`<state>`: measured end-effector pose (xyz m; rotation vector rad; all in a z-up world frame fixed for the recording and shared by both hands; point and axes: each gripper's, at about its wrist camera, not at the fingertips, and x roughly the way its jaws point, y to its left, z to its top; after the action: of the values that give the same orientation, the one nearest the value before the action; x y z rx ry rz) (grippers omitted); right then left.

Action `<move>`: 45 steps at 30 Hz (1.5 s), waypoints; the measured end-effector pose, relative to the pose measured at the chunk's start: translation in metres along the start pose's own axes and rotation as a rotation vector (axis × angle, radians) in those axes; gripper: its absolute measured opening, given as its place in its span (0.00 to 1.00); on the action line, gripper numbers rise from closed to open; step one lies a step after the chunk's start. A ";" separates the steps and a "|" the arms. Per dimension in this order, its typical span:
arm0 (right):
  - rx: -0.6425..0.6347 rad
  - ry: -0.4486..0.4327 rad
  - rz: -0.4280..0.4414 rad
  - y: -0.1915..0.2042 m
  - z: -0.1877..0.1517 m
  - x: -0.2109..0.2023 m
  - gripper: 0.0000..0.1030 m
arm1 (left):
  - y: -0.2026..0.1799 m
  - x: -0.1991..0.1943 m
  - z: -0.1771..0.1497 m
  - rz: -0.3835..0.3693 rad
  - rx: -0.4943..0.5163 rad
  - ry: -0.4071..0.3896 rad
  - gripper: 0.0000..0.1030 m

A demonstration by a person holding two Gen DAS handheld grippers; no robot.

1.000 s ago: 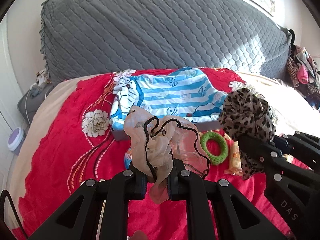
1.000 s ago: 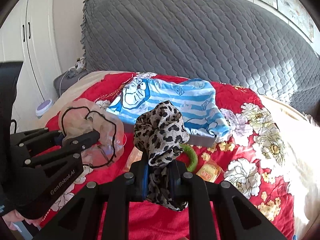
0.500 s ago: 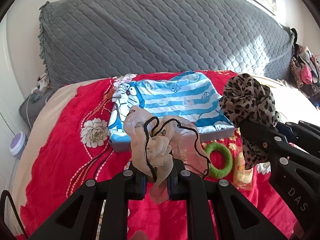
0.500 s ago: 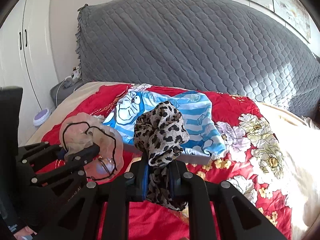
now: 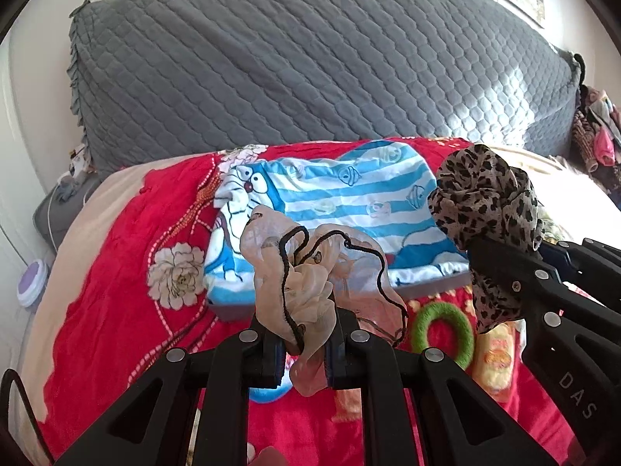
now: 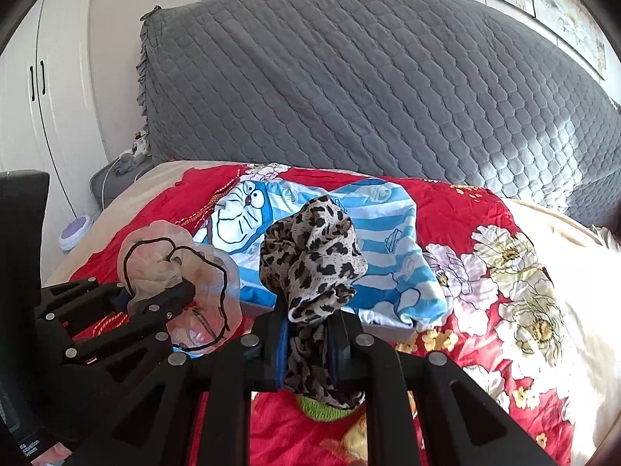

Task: Organize objects
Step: 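Lift both scrunchies and carry them over the striped shirt in the tray, then lower both scrunchies onto the striped shirt and open both grippers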

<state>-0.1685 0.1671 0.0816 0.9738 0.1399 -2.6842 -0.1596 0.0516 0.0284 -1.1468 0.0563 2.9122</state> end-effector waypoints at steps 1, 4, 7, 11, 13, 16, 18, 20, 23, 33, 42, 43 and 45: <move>0.000 -0.002 0.002 0.000 0.002 0.004 0.16 | 0.001 0.003 0.003 -0.004 -0.002 -0.001 0.14; 0.000 -0.011 0.003 -0.001 0.009 0.013 0.16 | 0.001 0.011 0.009 0.002 0.004 -0.002 0.14; -0.009 -0.028 0.002 -0.002 0.014 0.021 0.16 | 0.001 0.022 0.014 0.009 0.011 0.000 0.14; -0.012 -0.037 0.000 -0.007 0.017 0.032 0.16 | 0.003 0.037 0.019 0.013 0.004 0.008 0.14; -0.008 -0.035 0.002 -0.009 0.018 0.038 0.16 | 0.004 0.044 0.020 0.005 -0.004 0.011 0.14; -0.011 -0.034 0.000 -0.013 0.019 0.048 0.16 | 0.005 0.051 0.022 0.008 -0.005 0.002 0.14; -0.009 -0.030 0.002 -0.016 0.020 0.056 0.16 | 0.006 0.059 0.024 0.007 -0.017 0.010 0.14; -0.006 -0.023 0.000 -0.019 0.019 0.064 0.16 | 0.004 0.066 0.026 0.006 -0.017 0.015 0.14; -0.002 -0.022 0.003 -0.023 0.020 0.074 0.16 | 0.000 0.074 0.029 0.011 0.005 0.015 0.14; -0.006 -0.020 0.014 -0.026 0.018 0.108 0.16 | -0.001 0.105 0.038 0.044 0.039 0.030 0.14; -0.009 0.015 0.031 -0.031 0.015 0.135 0.16 | 0.007 0.127 0.040 0.041 0.006 0.048 0.14; -0.002 0.014 0.039 -0.032 0.016 0.137 0.16 | 0.007 0.130 0.041 0.039 0.003 0.049 0.14; 0.005 0.011 0.046 -0.034 0.017 0.138 0.16 | 0.006 0.134 0.041 0.042 0.004 0.051 0.14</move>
<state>-0.2900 0.1644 0.0060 0.9805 0.1121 -2.6388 -0.2860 0.0468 -0.0327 -1.2349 0.0870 2.9168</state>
